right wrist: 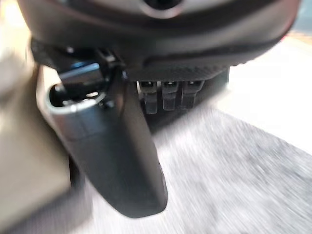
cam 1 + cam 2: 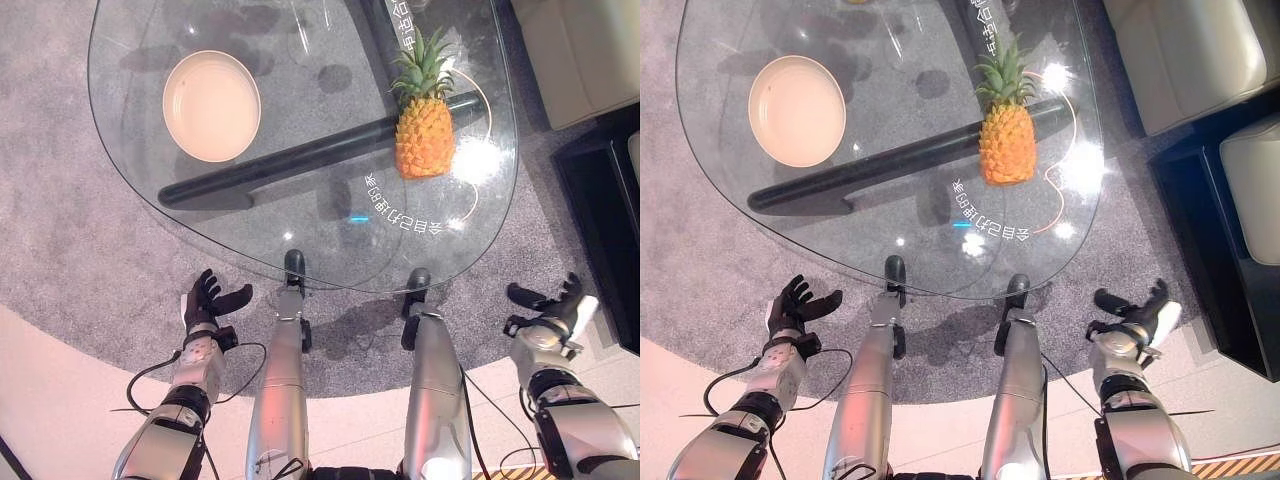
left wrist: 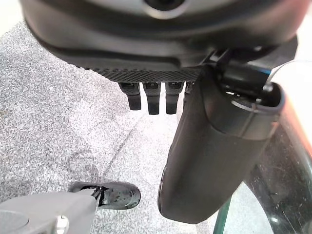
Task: Pick up the fruit to the plate
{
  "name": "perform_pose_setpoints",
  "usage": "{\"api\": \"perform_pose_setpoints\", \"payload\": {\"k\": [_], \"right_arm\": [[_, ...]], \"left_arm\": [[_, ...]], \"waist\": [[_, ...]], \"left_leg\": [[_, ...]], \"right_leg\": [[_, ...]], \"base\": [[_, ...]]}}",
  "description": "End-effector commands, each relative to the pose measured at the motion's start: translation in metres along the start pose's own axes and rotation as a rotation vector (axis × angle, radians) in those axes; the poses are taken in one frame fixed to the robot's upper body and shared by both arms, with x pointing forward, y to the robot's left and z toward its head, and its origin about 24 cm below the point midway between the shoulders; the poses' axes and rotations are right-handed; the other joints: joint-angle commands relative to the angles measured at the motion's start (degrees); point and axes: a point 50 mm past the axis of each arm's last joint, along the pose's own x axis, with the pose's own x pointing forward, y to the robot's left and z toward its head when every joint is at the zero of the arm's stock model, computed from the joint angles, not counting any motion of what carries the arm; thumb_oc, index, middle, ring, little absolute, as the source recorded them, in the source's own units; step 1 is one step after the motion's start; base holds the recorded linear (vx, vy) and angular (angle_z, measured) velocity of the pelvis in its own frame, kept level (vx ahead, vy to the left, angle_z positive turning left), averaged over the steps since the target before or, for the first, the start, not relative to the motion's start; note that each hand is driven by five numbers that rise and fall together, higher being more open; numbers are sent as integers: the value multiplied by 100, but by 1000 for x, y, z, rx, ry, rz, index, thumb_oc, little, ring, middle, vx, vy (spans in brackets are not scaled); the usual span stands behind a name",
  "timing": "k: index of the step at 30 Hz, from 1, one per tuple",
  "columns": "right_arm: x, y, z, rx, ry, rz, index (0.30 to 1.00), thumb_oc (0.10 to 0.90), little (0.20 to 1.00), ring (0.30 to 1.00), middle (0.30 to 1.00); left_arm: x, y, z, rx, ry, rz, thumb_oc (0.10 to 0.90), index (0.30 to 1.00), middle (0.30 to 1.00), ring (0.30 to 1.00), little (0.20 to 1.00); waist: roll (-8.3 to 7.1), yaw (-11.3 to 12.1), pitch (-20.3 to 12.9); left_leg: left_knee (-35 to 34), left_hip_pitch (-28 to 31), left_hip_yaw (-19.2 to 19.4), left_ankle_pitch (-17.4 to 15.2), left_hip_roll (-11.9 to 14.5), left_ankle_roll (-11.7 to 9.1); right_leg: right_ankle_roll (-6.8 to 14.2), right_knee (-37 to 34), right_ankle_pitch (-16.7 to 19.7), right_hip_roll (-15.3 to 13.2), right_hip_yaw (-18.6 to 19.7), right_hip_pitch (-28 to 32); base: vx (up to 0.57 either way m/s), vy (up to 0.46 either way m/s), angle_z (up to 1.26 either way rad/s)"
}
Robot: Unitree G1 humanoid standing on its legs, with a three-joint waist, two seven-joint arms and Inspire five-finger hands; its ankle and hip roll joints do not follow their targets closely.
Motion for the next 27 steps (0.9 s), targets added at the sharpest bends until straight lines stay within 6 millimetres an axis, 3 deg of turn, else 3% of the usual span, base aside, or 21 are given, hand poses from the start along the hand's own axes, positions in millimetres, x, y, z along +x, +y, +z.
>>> {"api": "perform_pose_setpoints", "payload": {"k": [1,2,7,8,11,15,19,27], "right_arm": [[13,-29,46,168,-171,-213,900,800,900,900,900],[12,-28,50,185,-186,-212,900,800,900,900,900],[-24,-3,115,382,-502,-126,900,800,900,900,900],[-26,-2,118,389,-530,-114,900,800,900,900,900],[-67,14,157,474,-753,55,900,800,900,900,900],[-109,32,169,481,-877,300,900,800,900,900,900],[-148,53,166,411,-956,507,900,800,900,900,900],[-180,71,163,388,-1001,651,900,800,900,900,900]], "left_arm": [[-3,30,-4,62,-6,78,800,900,900,900,900],[-3,30,-4,63,-6,79,800,900,900,900,900],[-6,26,-9,60,0,76,800,900,900,900,900],[-7,26,-9,60,0,76,800,900,900,900,900],[-8,26,-12,44,6,83,800,900,900,900,900],[-10,27,-16,32,14,90,800,900,900,900,900],[-14,22,-24,18,24,78,800,900,900,900,900],[-20,9,-35,18,40,53,800,900,900,900,900]], "waist": [[-133,81,-106],[-138,74,-106],[-119,10,-106],[-115,7,-106],[-84,-37,-106],[-82,-95,-106],[-51,-101,-106],[36,-55,-106]], "left_leg": [[938,-118,-17,-768,-54,216],[932,-116,-16,-764,-55,216],[804,-70,-9,-715,-98,243],[798,-66,-10,-714,-102,246],[753,-66,3,-684,-118,260],[700,-47,36,-652,-143,266],[650,-9,74,-615,-166,276],[625,36,122,-580,-195,268]], "right_leg": [[43,-554,727,-37,-73,33],[41,-556,728,-36,-73,33],[38,-621,745,-41,-63,40],[39,-624,745,-44,-64,42],[47,-643,742,-67,-43,16],[41,-653,730,-68,0,-7],[1,-686,713,-79,27,5],[-44,-689,691,-118,4,47]], "base": [[0,0,0],[0,0,0],[-5,19,0],[-4,31,1],[-1,56,3],[1,51,2],[6,61,-1],[5,18,0]]}}
